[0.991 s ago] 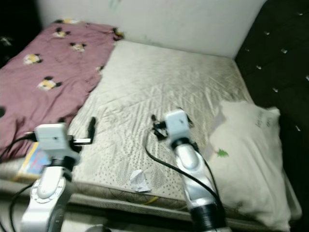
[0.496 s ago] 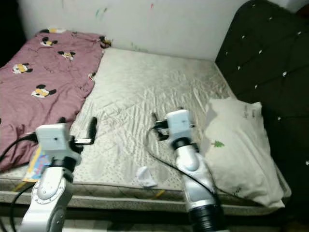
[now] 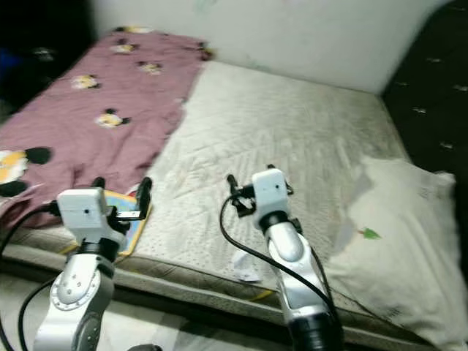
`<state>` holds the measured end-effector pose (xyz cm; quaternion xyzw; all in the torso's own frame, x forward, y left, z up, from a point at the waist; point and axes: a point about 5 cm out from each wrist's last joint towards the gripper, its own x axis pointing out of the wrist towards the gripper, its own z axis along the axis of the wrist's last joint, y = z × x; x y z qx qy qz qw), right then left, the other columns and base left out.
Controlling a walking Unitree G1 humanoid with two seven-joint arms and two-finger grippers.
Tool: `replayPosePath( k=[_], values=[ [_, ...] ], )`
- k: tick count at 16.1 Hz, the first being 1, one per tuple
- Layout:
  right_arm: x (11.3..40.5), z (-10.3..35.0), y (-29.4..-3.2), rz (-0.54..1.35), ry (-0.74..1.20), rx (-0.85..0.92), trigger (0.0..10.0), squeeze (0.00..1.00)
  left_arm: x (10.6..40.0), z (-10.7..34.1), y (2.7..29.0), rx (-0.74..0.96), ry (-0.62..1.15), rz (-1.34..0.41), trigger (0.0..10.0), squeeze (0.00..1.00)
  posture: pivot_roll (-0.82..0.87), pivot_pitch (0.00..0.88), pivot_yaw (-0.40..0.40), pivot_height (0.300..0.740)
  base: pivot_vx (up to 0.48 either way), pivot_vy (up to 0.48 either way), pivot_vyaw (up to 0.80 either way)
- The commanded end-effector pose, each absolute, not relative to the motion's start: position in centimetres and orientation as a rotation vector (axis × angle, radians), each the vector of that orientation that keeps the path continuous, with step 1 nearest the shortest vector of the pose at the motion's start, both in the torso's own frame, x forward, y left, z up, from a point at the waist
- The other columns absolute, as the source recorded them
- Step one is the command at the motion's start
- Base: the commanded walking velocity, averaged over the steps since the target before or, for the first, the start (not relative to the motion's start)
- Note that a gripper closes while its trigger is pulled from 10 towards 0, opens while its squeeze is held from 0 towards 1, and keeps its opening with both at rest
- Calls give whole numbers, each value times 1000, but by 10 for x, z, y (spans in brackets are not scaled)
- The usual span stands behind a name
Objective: Clean up the room
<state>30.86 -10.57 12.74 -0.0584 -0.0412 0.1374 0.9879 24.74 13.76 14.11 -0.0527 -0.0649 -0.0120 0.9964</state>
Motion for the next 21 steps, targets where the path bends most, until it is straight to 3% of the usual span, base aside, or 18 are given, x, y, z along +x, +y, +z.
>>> replayPosePath(
  k=[1,21],
  values=[
    [309,129,-114,255,-77,-114,10000,0,247,144,132,-123,-140,-46,10000,0,39,57,-112,740,0,0,0],
    [311,127,-117,241,-63,-86,10000,0,247,144,129,-135,-145,-70,10000,0,41,50,-114,740,26,0,-63]
  ],
)
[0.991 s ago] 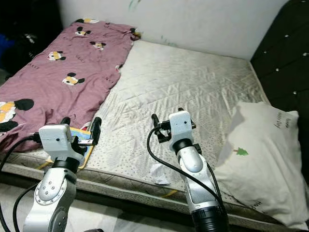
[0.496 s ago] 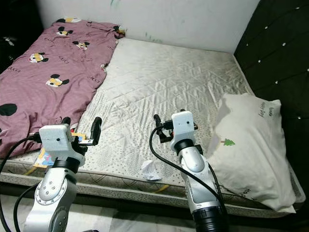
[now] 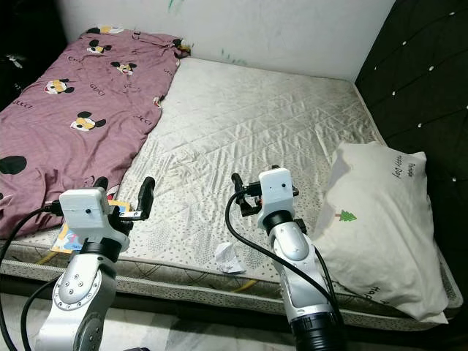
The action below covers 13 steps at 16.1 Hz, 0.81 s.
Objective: Clean up the room
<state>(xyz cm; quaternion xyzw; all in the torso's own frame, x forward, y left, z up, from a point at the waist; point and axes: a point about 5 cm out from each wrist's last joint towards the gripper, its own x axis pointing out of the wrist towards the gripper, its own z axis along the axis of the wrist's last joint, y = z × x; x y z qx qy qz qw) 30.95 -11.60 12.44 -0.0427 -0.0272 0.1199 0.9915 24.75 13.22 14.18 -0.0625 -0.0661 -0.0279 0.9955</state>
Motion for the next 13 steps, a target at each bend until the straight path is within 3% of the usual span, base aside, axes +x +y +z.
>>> replayPosePath(
  k=[1,7,9,13],
  values=[
    [312,128,-118,241,-63,-88,10000,0,248,144,129,-134,-143,-68,10000,0,39,51,-116,740,244,0,0],
    [312,127,-117,235,-55,-78,10000,0,248,144,130,-133,-142,-73,10000,0,40,55,-114,740,216,0,0],
    [313,127,-117,232,-54,-75,10000,0,249,144,130,-132,-141,-74,10000,0,40,54,-112,740,292,0,-800],
    [313,127,-117,230,-56,-74,10000,0,249,144,130,-131,-138,-79,10000,0,39,55,-111,740,291,0,0]
  ],
)
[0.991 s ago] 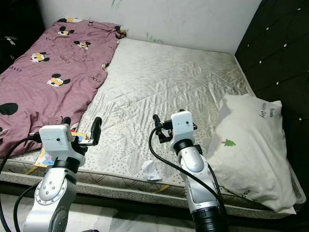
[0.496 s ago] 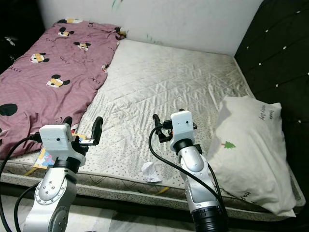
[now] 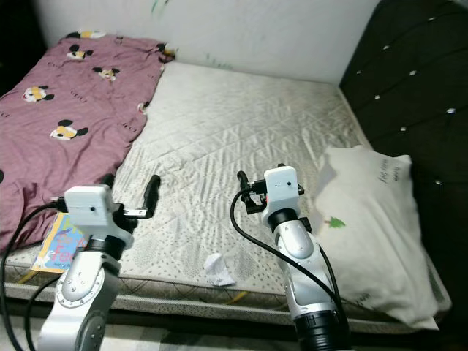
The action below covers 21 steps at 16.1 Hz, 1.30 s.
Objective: Clean up the room
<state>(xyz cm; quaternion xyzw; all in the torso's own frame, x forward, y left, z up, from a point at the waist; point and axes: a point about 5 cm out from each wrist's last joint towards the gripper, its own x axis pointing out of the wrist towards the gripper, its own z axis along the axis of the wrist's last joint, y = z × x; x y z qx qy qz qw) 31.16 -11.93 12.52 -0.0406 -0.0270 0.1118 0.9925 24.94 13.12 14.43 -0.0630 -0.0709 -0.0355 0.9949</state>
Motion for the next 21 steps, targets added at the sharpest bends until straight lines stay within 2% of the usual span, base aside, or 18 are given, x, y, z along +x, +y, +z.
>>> replayPosePath(
  k=[1,10,15,17,21],
  values=[
    [313,127,-117,229,-57,-73,10000,0,249,144,130,-130,-141,-78,10000,0,40,57,-111,740,292,0,0],
    [314,128,-118,230,-61,-76,10000,0,249,148,135,-112,-164,-10,10000,0,36,55,-113,740,0,0,0],
    [306,132,-118,279,-58,-71,10000,0,230,155,159,-23,-173,89,10000,0,58,93,-115,740,0,0,0],
    [300,131,-122,299,-48,-82,10000,0,222,164,160,52,-196,71,10000,0,66,106,-115,726,0,0,0],
    [298,131,-129,299,-39,-88,10000,0,214,159,161,36,-165,65,10000,0,65,109,-111,691,0,0,0]
  ],
)
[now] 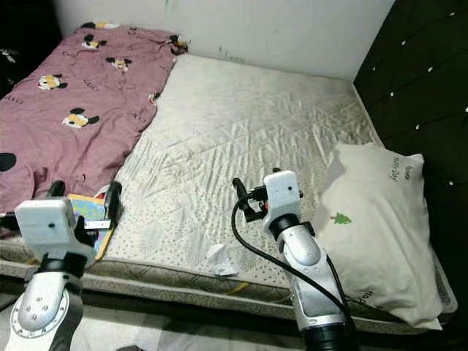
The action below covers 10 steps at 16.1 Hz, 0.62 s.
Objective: Clean up the room
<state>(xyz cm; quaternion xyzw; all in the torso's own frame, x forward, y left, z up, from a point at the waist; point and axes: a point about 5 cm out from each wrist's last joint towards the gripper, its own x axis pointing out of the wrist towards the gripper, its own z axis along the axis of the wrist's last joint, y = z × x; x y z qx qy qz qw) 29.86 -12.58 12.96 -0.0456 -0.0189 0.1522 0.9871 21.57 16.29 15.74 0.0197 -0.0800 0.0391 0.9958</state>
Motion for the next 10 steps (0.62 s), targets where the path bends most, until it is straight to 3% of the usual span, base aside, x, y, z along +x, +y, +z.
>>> replayPosePath(
  k=[1,8,10],
  values=[
    [298,131,-130,297,-37,-90,10000,0,216,158,160,33,-158,67,10000,0,65,108,-111,676,0,0,0],
    [297,130,-130,298,-25,-93,10000,0,219,154,159,-8,-115,82,10000,0,56,108,-119,601,0,0,0],
    [298,130,-130,296,-23,-93,10000,0,219,154,159,-17,-115,95,10000,0,56,108,-122,601,0,0,0]
  ],
)
